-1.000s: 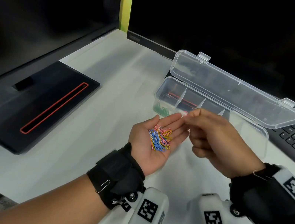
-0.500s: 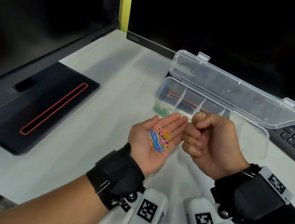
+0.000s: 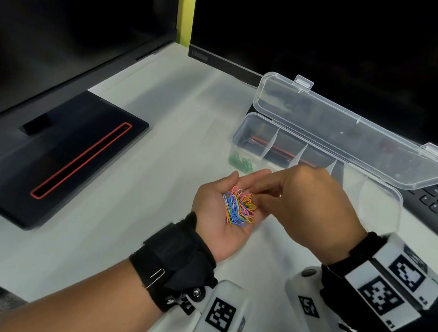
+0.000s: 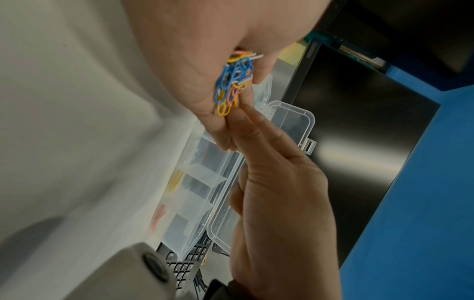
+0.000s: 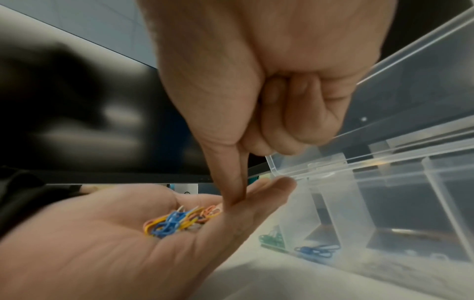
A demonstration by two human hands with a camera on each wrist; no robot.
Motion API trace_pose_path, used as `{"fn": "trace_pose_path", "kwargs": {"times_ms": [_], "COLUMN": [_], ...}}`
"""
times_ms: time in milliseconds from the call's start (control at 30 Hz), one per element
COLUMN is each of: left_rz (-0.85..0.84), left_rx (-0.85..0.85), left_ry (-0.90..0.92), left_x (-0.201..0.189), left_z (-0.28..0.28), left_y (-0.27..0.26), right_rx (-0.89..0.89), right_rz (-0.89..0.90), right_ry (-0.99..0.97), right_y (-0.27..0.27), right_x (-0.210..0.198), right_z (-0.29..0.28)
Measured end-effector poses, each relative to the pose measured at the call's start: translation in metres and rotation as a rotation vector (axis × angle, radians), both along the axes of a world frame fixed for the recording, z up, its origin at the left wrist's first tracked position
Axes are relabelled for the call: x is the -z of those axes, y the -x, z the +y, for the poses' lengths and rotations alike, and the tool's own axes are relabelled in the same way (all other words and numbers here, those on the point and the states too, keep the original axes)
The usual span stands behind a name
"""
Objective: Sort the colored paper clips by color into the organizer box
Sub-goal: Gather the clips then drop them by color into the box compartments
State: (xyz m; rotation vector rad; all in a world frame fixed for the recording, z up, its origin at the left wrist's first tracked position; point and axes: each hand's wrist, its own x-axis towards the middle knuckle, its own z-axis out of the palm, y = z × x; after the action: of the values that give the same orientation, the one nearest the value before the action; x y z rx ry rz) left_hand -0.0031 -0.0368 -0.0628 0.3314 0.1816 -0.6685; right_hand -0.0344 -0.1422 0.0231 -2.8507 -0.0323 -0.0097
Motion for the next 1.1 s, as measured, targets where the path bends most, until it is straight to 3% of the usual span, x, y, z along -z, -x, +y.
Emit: {"fn": "trace_pose_path", "kwargs": {"times_ms": [167, 433, 733, 800, 967, 1100], "left_rz": [-0.015, 0.023, 0.045, 0.048, 0.030, 0.020], "left_rx": [0.047, 0.021, 0.013, 0.011, 0.020, 0.015], "left_ry": [-0.018, -0.027, -0.034, -0.021, -0.045, -0.048], "left_x": [0.000, -0.003, -0.003, -0.001, 0.000, -0.001], "left_z": [0.002, 0.002, 0.001, 0.000, -0.001, 0.000], "left_y": [0.003, 0.002, 0.001, 0.001, 0.000, 0.001], "right_rx": [0.014, -0.040, 0.103, 0.177, 0.357, 0.418], "right_rz": [0.055, 0.152, 0.176, 0.218, 0.387, 0.377], "right_ry": [-0.036, -0.280, -0.567, -0.718, -1.445, -1.660], "right_y": [0.001, -0.001, 0.004, 0.005, 0.001, 0.002], "right_x": [0.002, -0.009, -0.004, -0.005, -0.004, 0.003], "right_z": [0.004, -0.012, -0.020, -0.021, -0.027, -0.027]}}
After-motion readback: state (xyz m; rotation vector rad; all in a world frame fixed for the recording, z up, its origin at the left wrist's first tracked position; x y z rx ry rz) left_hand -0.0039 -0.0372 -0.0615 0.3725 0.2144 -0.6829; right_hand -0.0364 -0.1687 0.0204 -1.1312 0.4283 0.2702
